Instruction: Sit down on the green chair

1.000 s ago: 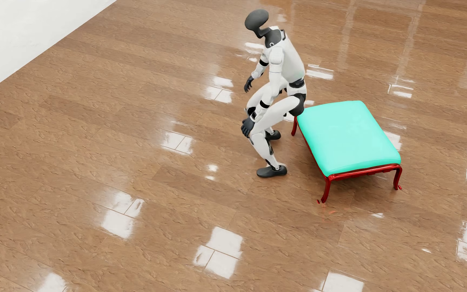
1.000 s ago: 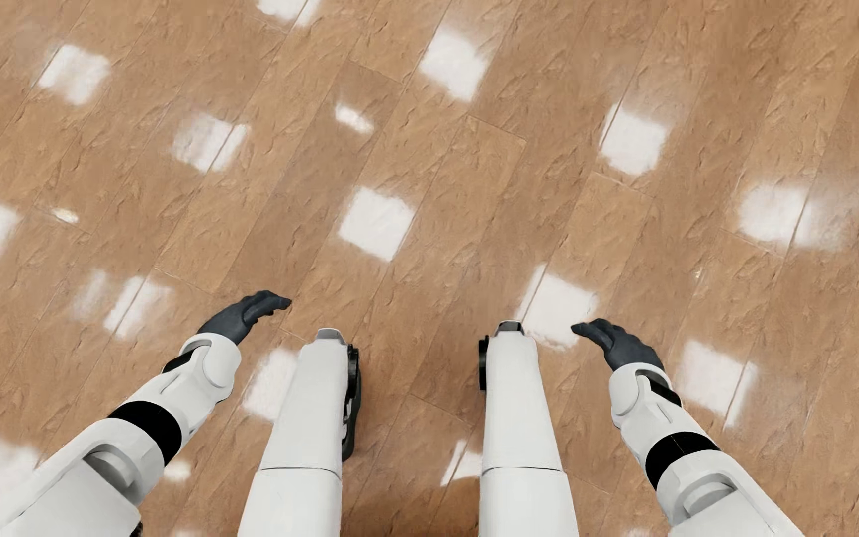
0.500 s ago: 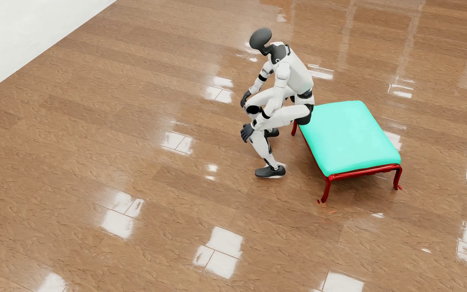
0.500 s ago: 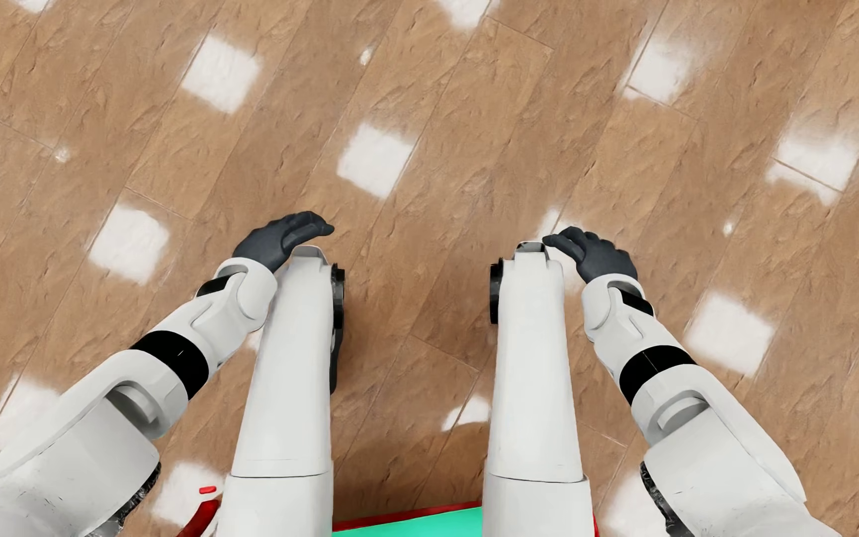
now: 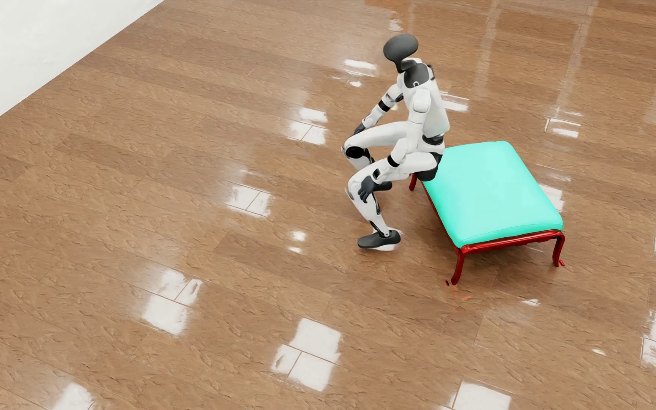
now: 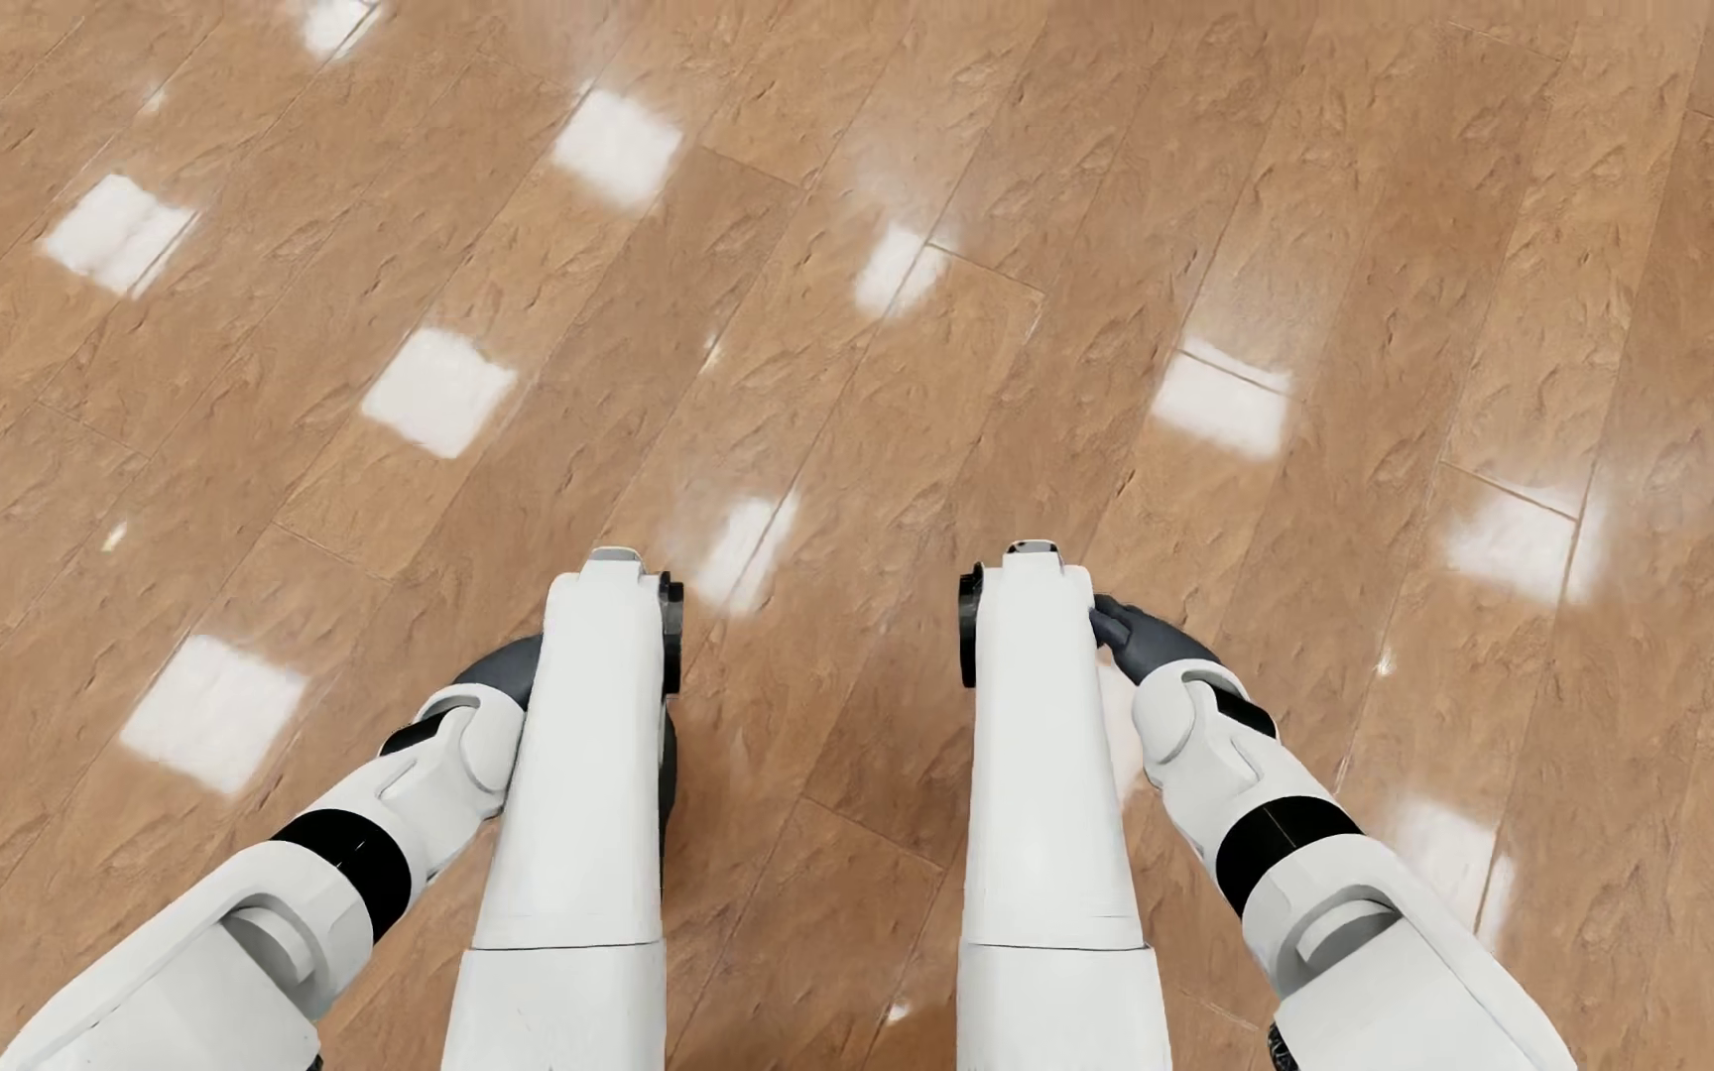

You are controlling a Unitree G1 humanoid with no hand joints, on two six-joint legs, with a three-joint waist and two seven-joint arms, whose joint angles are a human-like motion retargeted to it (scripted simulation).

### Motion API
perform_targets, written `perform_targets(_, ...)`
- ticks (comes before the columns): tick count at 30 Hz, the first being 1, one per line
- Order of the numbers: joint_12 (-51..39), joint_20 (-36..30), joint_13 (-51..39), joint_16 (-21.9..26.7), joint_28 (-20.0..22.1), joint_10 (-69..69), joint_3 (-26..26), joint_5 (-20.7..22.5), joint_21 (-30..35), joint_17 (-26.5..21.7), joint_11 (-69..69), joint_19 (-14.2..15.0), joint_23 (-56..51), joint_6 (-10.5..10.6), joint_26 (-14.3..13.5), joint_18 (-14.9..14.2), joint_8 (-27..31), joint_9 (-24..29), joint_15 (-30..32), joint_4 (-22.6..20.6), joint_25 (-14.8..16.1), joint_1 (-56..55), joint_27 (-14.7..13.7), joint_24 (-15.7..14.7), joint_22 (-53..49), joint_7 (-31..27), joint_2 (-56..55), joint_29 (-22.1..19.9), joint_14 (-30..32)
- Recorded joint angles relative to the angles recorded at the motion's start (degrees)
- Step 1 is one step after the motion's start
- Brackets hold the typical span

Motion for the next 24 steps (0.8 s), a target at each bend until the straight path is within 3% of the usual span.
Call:
perform_targets(5,1.5,1.2,1.0,-1.0,3.0,1.9,-0.2,-0.1,-0.9,0.8,1.6,0.2,4.2,0.4,-0.3,1.3,-0.4,-0.7,0.3,0.1,2.2,1.8,-0.2,-3.3,3.3,0.1,1.6,-2.9,0.1)
perform_targets(6,1.1,1.7,1.0,-1.1,3.2,2.4,-0.1,0.1,-1.5,0.8,1.9,0.2,5.2,0.3,-0.2,0.9,-0.5,-0.8,0.4,0.2,3.2,1.9,-0.2,-5.0,4.7,0.0,1.8,-3.8,0.1)
perform_targets(10,1.4,2.2,1.1,-0.9,3.0,3.0,-0.3,0.2,-2.0,0.6,2.6,0.0,9.4,0.1,0.2,1.3,-0.5,-1.0,0.6,0.1,6.0,2.6,0.1,-7.4,7.6,0.0,2.4,-5.1,0.6)
perform_targets(18,3.4,4.0,2.3,-1.2,0.3,3.3,-0.2,0.4,-2.0,1.4,3.1,-0.5,15.8,0.2,1.9,2.0,-0.6,-1.7,0.8,-0.5,7.3,3.6,2.9,-8.4,11.6,0.1,3.3,-1.3,0.9)
perform_targets(24,2.8,3.8,1.9,-0.6,0.7,3.2,-0.2,0.6,-1.6,1.0,2.9,-0.6,15.9,0.0,1.9,1.9,-0.6,-1.3,0.8,-0.4,7.0,3.6,2.7,-8.7,12.3,0.1,3.3,-1.9,0.9)
